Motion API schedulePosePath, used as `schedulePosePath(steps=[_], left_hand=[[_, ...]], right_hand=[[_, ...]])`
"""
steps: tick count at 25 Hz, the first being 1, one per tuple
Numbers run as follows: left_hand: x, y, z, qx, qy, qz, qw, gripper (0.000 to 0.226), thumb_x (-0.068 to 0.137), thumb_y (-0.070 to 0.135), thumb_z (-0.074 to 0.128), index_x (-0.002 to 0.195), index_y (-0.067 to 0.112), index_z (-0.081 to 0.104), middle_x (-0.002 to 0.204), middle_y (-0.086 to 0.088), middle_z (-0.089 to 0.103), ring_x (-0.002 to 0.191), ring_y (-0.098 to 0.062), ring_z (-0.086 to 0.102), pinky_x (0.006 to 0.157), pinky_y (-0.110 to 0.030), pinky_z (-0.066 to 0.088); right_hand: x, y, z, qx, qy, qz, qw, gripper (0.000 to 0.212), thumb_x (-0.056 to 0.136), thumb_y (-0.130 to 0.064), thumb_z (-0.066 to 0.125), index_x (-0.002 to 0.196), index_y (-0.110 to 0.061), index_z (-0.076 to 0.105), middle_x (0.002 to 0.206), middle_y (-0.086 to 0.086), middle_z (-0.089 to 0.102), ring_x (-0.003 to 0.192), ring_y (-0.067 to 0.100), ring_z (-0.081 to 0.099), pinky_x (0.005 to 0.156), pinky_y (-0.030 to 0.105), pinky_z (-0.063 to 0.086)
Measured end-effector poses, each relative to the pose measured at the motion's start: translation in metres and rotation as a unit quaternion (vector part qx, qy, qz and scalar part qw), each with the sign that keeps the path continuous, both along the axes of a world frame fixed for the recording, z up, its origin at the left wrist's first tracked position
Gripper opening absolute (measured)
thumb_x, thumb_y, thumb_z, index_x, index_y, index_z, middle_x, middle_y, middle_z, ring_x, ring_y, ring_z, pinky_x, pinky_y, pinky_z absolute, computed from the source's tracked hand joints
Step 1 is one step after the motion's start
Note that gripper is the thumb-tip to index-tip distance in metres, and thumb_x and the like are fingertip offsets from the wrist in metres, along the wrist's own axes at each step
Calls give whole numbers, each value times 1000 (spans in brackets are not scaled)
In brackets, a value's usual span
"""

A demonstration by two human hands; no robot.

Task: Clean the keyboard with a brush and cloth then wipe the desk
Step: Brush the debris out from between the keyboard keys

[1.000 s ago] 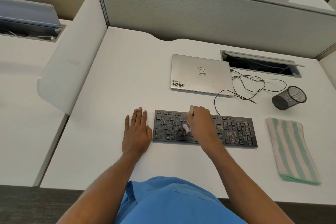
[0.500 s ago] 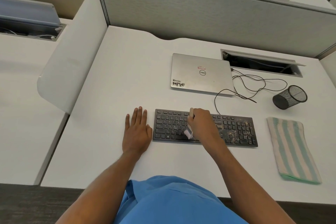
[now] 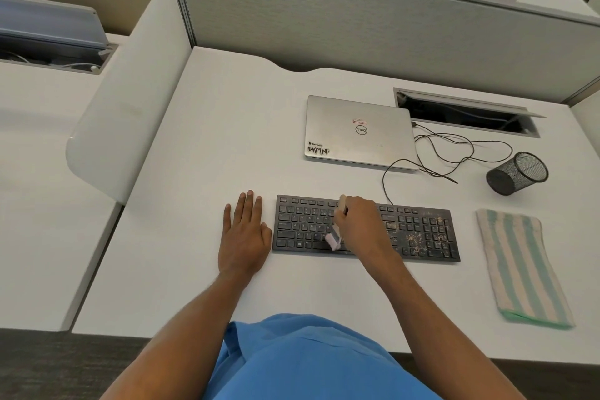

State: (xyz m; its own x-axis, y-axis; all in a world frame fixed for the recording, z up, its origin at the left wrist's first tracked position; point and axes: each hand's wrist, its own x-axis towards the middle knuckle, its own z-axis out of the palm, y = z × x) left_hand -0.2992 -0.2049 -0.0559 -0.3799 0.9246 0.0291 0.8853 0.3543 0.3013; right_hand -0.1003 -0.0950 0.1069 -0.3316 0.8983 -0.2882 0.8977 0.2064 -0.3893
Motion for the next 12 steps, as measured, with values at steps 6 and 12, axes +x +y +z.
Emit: schedulePosePath(steps=[6,12], left_hand=[[0,0,0,5,1,2,1000,67,102,32,28,165,12,29,175,-8,19,164,-22,11,133,-50,6],[0,1,0,10,-1,2,1000,66,101,31,29,165,11,31,175,-9,21,163,-22,13,133,-50,7]], right_hand=[[-20,-7,12,-52,217,17,975,26,101,0,48,75,3,52,82,6,50,66,8,50,64,12,54],[-14,-4,-15,-182,270,-97,940,17,96,-15,47,101,-14,63,94,-6,59,87,17,65,84,50,59]])
